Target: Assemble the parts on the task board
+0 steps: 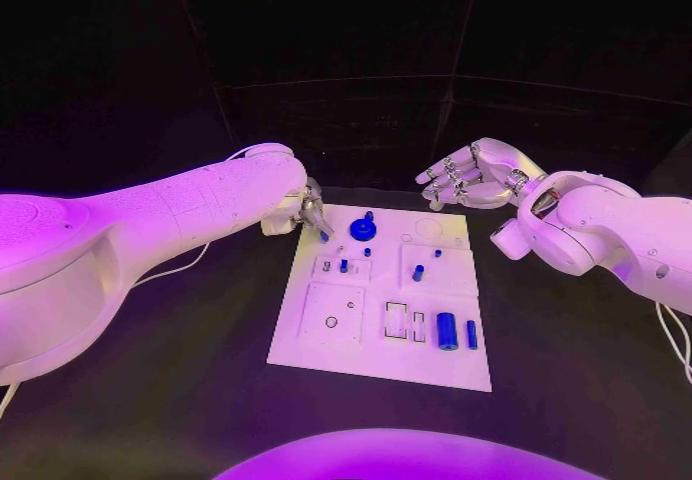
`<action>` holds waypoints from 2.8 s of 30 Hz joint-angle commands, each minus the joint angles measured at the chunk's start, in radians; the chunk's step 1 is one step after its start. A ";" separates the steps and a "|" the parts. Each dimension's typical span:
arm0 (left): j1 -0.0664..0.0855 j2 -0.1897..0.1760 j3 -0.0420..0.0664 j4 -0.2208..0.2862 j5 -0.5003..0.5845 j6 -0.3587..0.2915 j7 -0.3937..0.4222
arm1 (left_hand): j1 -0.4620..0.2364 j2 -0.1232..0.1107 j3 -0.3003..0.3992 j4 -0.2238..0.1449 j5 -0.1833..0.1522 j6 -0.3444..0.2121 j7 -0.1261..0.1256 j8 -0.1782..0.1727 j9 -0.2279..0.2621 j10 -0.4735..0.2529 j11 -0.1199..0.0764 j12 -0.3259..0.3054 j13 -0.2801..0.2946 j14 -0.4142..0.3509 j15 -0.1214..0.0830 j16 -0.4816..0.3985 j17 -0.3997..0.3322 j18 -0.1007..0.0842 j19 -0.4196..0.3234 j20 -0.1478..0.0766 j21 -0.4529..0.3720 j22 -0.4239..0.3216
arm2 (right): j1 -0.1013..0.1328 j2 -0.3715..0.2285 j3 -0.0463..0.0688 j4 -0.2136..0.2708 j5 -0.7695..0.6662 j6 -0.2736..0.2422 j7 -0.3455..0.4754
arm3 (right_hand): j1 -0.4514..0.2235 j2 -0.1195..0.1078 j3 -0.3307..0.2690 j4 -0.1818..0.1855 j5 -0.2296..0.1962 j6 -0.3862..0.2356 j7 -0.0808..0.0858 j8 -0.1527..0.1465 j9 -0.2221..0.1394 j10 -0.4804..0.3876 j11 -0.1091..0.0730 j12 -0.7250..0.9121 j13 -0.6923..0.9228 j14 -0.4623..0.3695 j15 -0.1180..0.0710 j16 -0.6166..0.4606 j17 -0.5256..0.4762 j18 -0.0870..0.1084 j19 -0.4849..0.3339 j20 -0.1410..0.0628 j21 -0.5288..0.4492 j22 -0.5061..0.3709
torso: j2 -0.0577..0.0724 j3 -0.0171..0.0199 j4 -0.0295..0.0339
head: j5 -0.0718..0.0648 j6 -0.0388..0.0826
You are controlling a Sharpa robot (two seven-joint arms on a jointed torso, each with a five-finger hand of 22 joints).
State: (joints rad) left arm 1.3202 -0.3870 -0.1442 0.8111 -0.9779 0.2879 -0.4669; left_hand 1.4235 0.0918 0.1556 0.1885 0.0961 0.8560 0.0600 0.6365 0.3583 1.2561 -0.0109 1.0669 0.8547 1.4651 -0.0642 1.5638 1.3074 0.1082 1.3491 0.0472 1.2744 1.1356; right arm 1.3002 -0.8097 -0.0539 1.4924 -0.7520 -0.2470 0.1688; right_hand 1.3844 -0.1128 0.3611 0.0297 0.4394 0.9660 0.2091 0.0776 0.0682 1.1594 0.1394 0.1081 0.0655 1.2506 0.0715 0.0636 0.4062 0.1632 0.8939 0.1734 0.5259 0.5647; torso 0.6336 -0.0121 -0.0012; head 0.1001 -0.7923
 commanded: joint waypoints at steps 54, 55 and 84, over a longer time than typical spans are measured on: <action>-0.002 -0.296 -0.066 0.533 -0.073 -0.267 -0.017 | -0.090 -0.105 0.283 -0.087 -0.017 -0.008 -0.010 0.086 0.099 0.034 -0.012 0.001 0.005 0.105 -0.014 0.005 0.260 -0.018 0.018 -0.012 0.017 0.036 | 0.002 -0.006 0.000 -0.008 -0.001 0.015 0.009 | -0.010 0.003 0.002 -0.008 0.000 0.001 0.003 0.005 0.000 -0.006 -0.002 0.006 -0.001 0.001 0.003 0.001 -0.005 0.016 -0.005 0.000 -0.006 -0.002 | -0.001 0.0030 0.0041 | 0.013 -0.008; -0.002 -0.296 -0.068 0.533 -0.073 -0.263 -0.021 | -0.090 -0.105 0.283 -0.087 -0.017 -0.008 -0.010 0.086 0.099 0.034 -0.012 0.001 0.005 0.105 -0.014 0.005 0.260 -0.018 0.018 -0.012 0.017 0.036 | 0.002 -0.006 0.000 -0.008 -0.001 0.014 0.009 | -0.010 0.003 0.002 -0.008 0.000 0.001 0.003 0.005 0.000 -0.006 -0.002 0.006 -0.001 0.001 0.003 0.001 -0.005 0.016 -0.005 0.000 -0.006 -0.002 | -0.002 0.0031 0.0041 | 0.013 -0.009; -0.004 -0.283 -0.078 0.531 -0.063 -0.275 -0.033 | -0.100 -0.110 0.298 -0.083 -0.017 -0.005 -0.011 0.089 0.103 0.036 -0.012 0.000 0.004 0.105 -0.014 0.005 0.259 -0.018 0.018 -0.013 0.017 0.036 | 0.002 -0.002 0.000 -0.006 -0.001 0.014 0.010 | -0.010 0.005 0.004 -0.010 0.002 0.001 0.002 0.005 0.000 -0.006 -0.002 0.006 -0.001 0.002 0.003 0.001 -0.009 0.016 -0.004 0.000 -0.007 -0.003 | -0.001 0.0024 0.0032 | 0.012 -0.010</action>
State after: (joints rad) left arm 1.3170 -0.6715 -0.2210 1.3409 -1.0405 0.0184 -0.4916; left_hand 1.3220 -0.0167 0.3815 0.1734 0.0731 0.8454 0.0569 0.7212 0.3668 1.2845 -0.0212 1.0612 0.8591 1.4651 -0.0712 1.5638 1.3074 0.1082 1.3602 0.0361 1.2866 1.1722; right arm 1.3001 -0.8128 -0.0543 1.4845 -0.7521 -0.2374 0.1690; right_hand 1.3803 -0.1087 0.3641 0.0267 0.4394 0.9660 0.2091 0.0776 0.0681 1.1594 0.1394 0.1081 0.0655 1.2506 0.0715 0.0637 0.3975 0.1632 0.8939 0.1734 0.5224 0.5630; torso 0.6322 -0.0095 0.0032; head 0.1122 -0.8016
